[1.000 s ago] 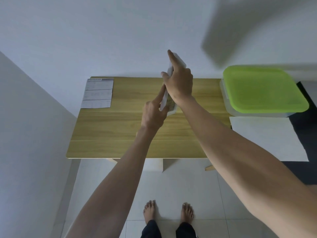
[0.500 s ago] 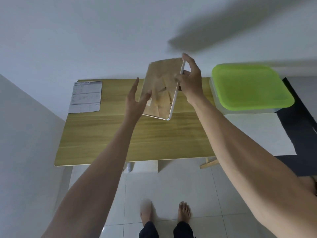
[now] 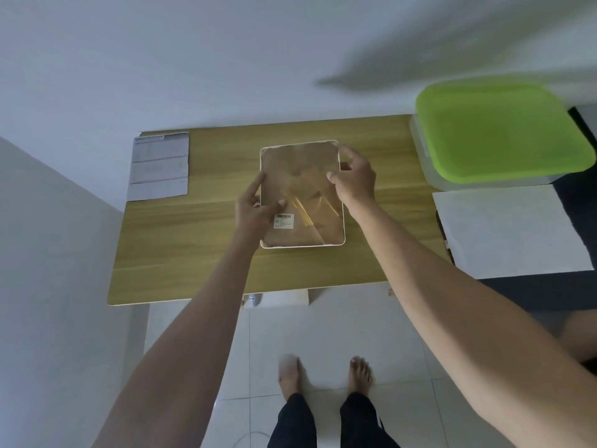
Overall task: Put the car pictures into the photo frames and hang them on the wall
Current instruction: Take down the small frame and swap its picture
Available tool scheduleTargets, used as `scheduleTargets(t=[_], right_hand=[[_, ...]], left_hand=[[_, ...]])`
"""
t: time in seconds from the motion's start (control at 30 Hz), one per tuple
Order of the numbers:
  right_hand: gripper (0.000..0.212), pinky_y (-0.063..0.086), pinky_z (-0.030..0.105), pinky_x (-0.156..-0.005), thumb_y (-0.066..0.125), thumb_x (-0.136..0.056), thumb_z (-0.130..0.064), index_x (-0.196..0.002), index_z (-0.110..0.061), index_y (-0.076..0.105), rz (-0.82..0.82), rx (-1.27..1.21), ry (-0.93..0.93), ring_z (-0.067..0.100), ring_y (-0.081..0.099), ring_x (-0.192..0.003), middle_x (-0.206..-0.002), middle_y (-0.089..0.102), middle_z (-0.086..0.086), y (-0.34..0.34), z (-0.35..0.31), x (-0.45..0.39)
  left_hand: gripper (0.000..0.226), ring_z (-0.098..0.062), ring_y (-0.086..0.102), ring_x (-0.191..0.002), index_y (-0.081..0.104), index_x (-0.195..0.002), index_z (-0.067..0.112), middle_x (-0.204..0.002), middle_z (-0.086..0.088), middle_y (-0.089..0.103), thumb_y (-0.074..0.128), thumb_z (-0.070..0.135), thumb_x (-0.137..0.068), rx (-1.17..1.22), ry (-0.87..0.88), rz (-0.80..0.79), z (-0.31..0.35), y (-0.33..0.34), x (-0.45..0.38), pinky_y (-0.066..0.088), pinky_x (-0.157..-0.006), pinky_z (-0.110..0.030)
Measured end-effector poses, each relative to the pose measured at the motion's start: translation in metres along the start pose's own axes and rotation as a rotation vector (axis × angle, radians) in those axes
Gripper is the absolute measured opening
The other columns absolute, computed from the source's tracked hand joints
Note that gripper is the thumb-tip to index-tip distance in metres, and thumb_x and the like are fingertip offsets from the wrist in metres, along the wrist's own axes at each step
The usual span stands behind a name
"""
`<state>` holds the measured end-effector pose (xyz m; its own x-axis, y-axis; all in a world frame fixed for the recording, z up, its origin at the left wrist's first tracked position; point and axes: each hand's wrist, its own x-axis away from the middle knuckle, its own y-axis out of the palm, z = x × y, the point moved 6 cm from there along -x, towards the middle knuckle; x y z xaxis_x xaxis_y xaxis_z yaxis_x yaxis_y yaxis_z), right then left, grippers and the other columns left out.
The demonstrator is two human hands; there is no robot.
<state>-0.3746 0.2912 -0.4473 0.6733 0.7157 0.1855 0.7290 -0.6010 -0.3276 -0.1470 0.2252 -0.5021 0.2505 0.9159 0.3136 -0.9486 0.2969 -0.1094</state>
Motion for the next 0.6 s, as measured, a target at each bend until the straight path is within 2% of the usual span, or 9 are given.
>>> scheduleTargets(t=[0.07,0.13,0.2,0.23,0.33,0.47,0.6], right_hand=[[0.063,0.051,0.016,-0.073,0.068,-0.082,-0.001,-0.136,-0.033,0.062,0.005,0.074,0.012,0.014,0.064,-0.090,-0.105,0.069,-0.002,0.011,0.019,-0.001],[0.067,0.047,0.020,-0.084,0.070,-0.081,-0.004,-0.139,-0.035,0.059,-0.012,0.152,0.027,0.016,0.062,-0.106,-0.122,0.066,0.001,0.021,0.035,-0.002],[0.069,0.046,0.022,-0.089,0.069,-0.081,-0.004,-0.141,-0.034,0.057,-0.024,0.201,0.046,0.017,0.061,-0.112,-0.126,0.064,0.002,0.029,0.047,-0.004],[0.069,0.046,0.022,-0.090,0.068,-0.081,-0.003,-0.142,-0.033,0.056,-0.024,0.217,0.050,0.018,0.060,-0.115,-0.128,0.064,0.002,0.032,0.051,-0.005],[0.071,0.045,0.021,-0.084,0.063,-0.081,0.000,-0.144,-0.032,0.054,-0.004,0.269,0.064,0.019,0.061,-0.114,-0.128,0.063,0.002,0.036,0.059,-0.009],[0.070,0.042,0.018,-0.081,0.061,-0.083,-0.002,-0.146,-0.029,0.052,0.003,0.362,0.056,0.021,0.061,-0.113,-0.125,0.062,0.004,0.035,0.067,-0.018],[0.066,0.037,0.017,-0.084,0.058,-0.088,0.000,-0.149,-0.026,0.049,-0.031,0.443,0.073,0.024,0.056,-0.116,-0.128,0.052,0.010,0.034,0.074,-0.024]], left_hand=[[0.079,-0.032,0.071,-0.094,0.059,-0.126,0.056,-0.104,-0.011,0.070,0.090,0.034,-0.057,-0.109,0.018,0.044,-0.013,-0.002,0.004,0.061,-0.082,-0.050],[0.079,-0.020,0.067,-0.085,0.057,-0.136,0.044,-0.095,0.005,0.068,0.089,0.029,-0.065,-0.234,0.037,0.061,-0.018,-0.002,0.008,0.060,-0.078,-0.038],[0.080,-0.015,0.064,-0.084,0.053,-0.143,0.034,-0.097,0.006,0.068,0.088,0.027,-0.071,-0.347,0.061,0.077,-0.021,-0.003,0.008,0.054,-0.072,-0.024],[0.081,-0.015,0.064,-0.088,0.052,-0.145,0.031,-0.104,0.004,0.069,0.087,0.028,-0.072,-0.396,0.073,0.076,-0.022,-0.003,0.007,0.052,-0.072,-0.023],[0.083,-0.025,0.064,-0.100,0.046,-0.149,0.026,-0.121,-0.009,0.064,0.085,0.035,-0.075,-0.545,0.120,0.063,-0.023,0.002,0.003,0.052,-0.086,-0.034],[0.083,-0.031,0.057,-0.108,0.039,-0.152,0.021,-0.119,-0.016,0.058,0.078,0.040,-0.082,-0.746,0.159,0.024,-0.022,0.014,-0.004,0.042,-0.082,-0.032],[0.070,-0.032,0.054,-0.110,0.049,-0.142,0.014,-0.125,-0.016,0.047,0.078,0.037,-0.083,-0.794,0.167,-0.032,-0.024,0.022,-0.009,0.049,-0.084,-0.037]])
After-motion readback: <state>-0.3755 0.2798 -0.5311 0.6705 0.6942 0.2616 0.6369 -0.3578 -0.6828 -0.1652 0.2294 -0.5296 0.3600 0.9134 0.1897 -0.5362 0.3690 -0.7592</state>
